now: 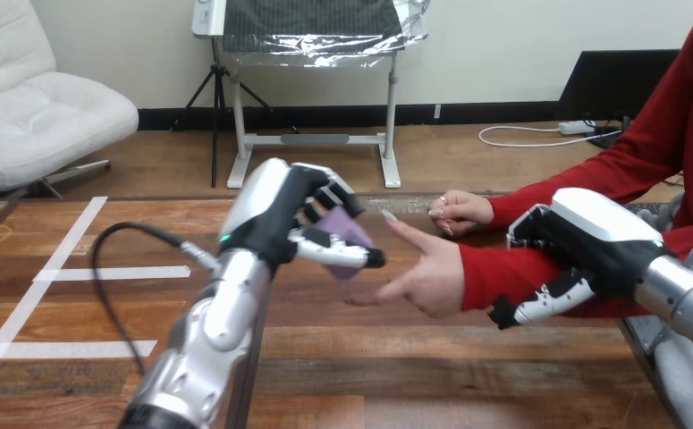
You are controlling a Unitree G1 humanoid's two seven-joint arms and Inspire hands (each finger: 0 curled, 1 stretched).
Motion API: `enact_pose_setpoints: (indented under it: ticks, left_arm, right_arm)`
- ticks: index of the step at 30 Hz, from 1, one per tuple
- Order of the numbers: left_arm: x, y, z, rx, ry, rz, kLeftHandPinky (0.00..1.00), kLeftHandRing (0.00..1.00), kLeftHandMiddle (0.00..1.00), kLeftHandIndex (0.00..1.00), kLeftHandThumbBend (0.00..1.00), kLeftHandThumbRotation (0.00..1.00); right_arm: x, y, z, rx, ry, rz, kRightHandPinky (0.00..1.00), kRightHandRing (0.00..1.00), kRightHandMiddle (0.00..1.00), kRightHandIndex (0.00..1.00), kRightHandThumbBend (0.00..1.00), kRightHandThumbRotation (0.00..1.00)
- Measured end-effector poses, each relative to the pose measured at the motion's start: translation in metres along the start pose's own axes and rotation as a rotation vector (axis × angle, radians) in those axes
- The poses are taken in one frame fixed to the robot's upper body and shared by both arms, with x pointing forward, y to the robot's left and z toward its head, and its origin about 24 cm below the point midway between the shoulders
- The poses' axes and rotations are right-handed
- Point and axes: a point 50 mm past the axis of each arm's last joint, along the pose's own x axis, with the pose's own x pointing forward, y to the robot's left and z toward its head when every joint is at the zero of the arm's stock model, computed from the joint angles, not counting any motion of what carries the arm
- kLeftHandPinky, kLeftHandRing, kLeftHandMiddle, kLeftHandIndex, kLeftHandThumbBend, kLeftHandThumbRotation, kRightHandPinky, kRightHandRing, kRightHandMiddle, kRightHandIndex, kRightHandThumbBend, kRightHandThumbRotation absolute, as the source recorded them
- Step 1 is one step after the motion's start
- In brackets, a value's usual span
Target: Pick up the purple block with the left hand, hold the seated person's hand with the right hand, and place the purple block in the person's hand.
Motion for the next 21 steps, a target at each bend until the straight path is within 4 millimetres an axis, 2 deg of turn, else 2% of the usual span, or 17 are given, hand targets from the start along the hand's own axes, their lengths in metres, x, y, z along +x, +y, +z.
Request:
enact_pose_setpoints:
  ticks: [4,10,13,21]
  left_arm:
    - [0.004,-0.003,0.006,-0.011,-0.013,-0.006,0.30,0.32,0.38,0.42,0.81,0.00]
    - [0.008,-0.007,0.013,-0.024,-0.028,-0.013,0.30,0.32,0.37,0.42,0.81,0.00]
    - [0.010,-0.008,0.016,-0.030,-0.033,-0.011,0.22,0.25,0.32,0.42,0.81,0.00]
    - [0.012,-0.011,0.020,-0.044,-0.041,-0.014,0.14,0.19,0.27,0.42,0.81,0.00]
  right_arm:
    - [0.001,-0.001,0.002,0.011,-0.006,-0.002,0.22,0.24,0.29,0.29,0.84,0.20]
    - [0.003,-0.002,0.004,0.015,-0.011,-0.005,0.22,0.24,0.29,0.29,0.84,0.22]
    - [0.004,-0.002,0.005,0.016,-0.008,-0.004,0.22,0.23,0.28,0.29,0.84,0.22]
    - [0.004,-0.001,0.005,0.023,0.002,-0.004,0.21,0.22,0.28,0.28,0.84,0.23]
